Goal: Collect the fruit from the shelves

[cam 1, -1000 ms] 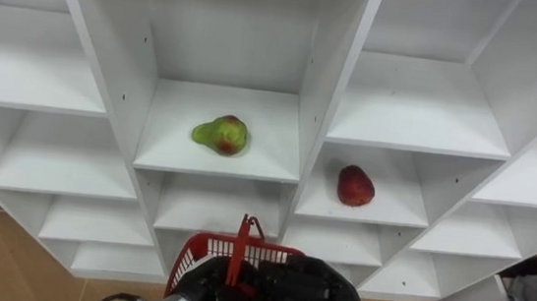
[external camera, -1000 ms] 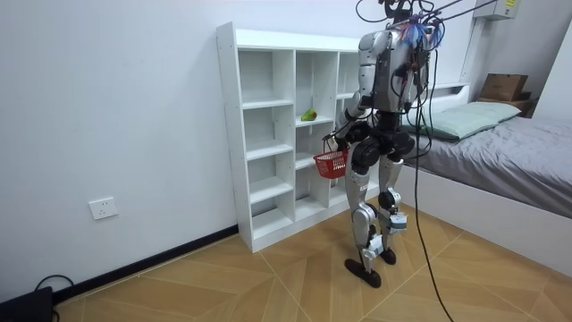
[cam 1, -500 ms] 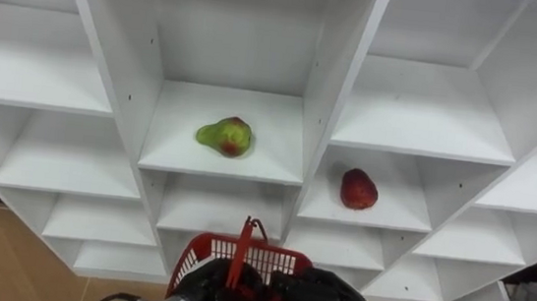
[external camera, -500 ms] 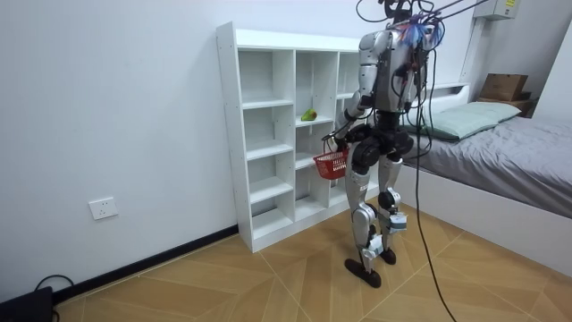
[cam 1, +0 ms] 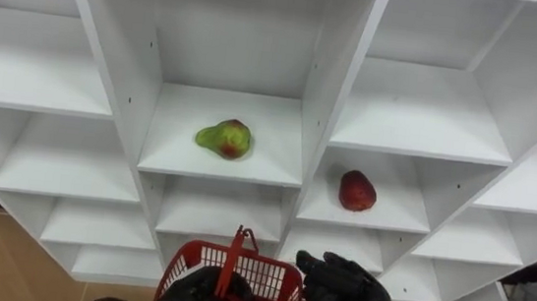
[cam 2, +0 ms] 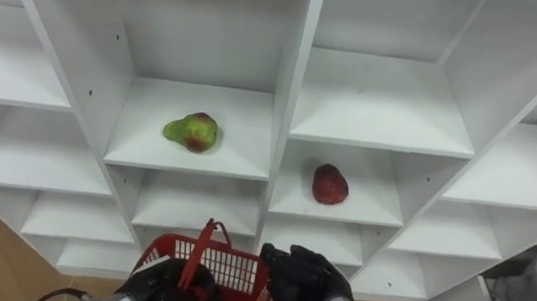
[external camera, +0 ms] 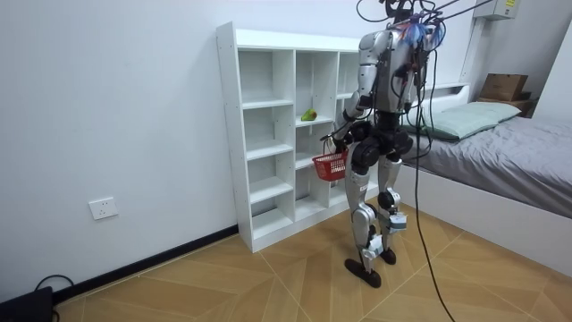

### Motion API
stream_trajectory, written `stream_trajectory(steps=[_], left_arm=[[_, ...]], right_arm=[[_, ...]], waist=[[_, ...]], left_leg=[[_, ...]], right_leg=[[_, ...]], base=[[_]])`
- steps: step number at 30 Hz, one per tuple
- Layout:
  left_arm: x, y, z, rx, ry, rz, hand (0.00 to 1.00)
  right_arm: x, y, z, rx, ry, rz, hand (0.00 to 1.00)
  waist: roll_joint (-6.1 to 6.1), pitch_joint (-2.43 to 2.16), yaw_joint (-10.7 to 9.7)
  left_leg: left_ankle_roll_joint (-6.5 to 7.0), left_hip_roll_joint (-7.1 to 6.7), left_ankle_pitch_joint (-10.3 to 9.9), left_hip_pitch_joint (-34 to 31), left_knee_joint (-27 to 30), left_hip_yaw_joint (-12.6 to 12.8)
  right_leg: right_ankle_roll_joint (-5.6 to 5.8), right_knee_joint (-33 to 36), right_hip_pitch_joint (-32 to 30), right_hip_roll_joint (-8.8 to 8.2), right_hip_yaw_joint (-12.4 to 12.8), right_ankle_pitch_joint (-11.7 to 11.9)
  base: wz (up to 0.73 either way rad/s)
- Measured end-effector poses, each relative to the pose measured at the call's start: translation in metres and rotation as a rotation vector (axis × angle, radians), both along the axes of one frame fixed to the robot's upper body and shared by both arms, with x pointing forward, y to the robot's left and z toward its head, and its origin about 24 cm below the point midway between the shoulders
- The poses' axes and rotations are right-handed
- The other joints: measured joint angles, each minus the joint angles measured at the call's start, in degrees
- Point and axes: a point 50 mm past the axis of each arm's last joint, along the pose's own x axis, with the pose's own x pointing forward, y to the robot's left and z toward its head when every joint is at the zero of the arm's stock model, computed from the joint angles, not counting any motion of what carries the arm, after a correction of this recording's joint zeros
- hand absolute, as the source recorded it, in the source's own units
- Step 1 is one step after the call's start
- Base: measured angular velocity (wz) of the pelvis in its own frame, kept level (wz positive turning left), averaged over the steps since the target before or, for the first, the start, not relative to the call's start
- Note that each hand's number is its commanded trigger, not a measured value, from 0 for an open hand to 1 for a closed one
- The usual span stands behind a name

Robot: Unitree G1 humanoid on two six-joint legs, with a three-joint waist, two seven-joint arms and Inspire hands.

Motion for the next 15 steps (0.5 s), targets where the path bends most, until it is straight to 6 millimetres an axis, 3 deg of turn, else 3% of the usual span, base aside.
stream_trajectory(steps=[8, 15], left_arm=[[-0.001, -0.001, -0.001, -0.004, 0.004, -0.001, 1.00], [-0.002, -0.004, -0.001, -0.006, 0.007, -0.011, 1.00]], right_arm=[[-0.017, -0.010, -0.015, -0.035, 0.091, -0.026, 1.00], [-0.020, -0.010, -0.016, -0.040, 0.102, -0.024, 1.00]], waist=[[-0.35, 0.07, 0.0], [-0.17, 0.27, 0.0]], left_leg=[[0.01, -0.06, 0.0, 0.0, 0.0, -1.2], [0.02, -0.14, 0.0, -0.1, 0.0, -1.3]], right_leg=[[0.03, 0.0, 0.3, 0.00, -0.4, 0.0], [0.13, -0.1, 0.3, 0.00, -0.4, -0.1]], base=[[0.04], [0.00]])
